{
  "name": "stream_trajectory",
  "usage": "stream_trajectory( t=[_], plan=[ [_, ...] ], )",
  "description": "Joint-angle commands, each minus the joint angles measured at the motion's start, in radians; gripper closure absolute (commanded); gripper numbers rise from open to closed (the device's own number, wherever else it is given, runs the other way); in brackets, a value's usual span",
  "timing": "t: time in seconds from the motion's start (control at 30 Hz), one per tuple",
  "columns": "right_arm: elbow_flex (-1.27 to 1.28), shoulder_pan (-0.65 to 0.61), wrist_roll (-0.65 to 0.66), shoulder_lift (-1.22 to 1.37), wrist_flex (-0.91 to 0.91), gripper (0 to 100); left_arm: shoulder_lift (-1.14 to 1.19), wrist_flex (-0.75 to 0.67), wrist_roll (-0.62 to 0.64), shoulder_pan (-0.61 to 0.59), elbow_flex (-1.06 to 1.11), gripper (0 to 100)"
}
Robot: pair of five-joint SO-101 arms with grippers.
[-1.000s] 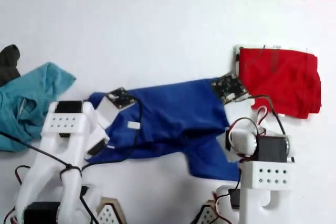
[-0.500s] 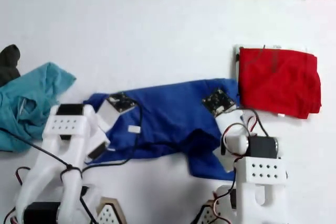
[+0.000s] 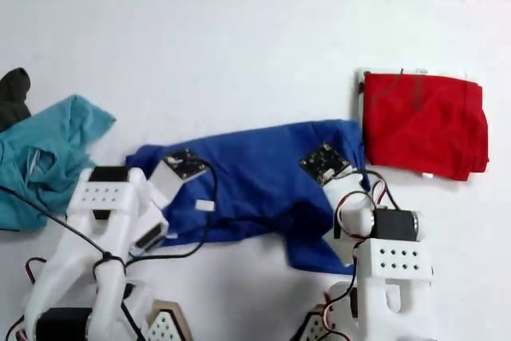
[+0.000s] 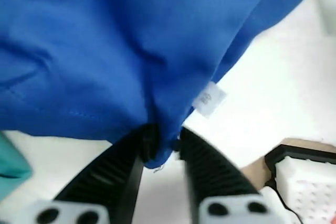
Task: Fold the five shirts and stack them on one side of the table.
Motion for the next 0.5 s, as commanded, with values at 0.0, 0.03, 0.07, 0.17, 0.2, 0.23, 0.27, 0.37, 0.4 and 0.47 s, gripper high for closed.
stream_trajectory(
  t=[0.0,0.03,0.07,0.17,0.2,0.23,0.27,0.37,0.4,0.47],
  plan=[
    [-0.014,0.012,0.012,-0.019,-0.008,74.5,-0.026,0.034,-0.005,0.005,-0.022,81],
    [-0.025,0.012,0.012,-0.019,-0.007,73.7,-0.026,0.052,-0.005,0.005,-0.038,81],
    [-0.037,0.012,0.012,-0.019,-0.007,73.8,-0.026,0.075,-0.005,0.005,-0.061,81],
    [-0.095,0.012,0.008,-0.019,-0.005,73.8,-0.028,0.166,-0.005,0.005,-0.156,81],
    [-0.121,0.012,0.006,-0.019,-0.005,73.8,-0.028,0.201,-0.005,0.005,-0.194,81],
    [-0.147,0.012,0.006,-0.019,-0.005,73.8,-0.028,0.238,-0.005,0.003,-0.24,81],
    [-0.176,0.012,0.005,-0.019,-0.005,73.8,-0.028,0.278,-0.006,0.003,-0.289,81],
    [-0.247,0.012,-0.006,-0.018,-0.015,75.5,-0.028,0.377,-0.006,-0.005,-0.463,81],
    [-0.264,0.008,-0.037,-0.012,-0.025,79.1,-0.028,0.396,-0.006,-0.017,-0.522,81],
    [-0.276,0.007,-0.132,-0.012,-0.081,92.9,-0.018,0.393,0.006,-0.055,-0.627,88]
  ],
)
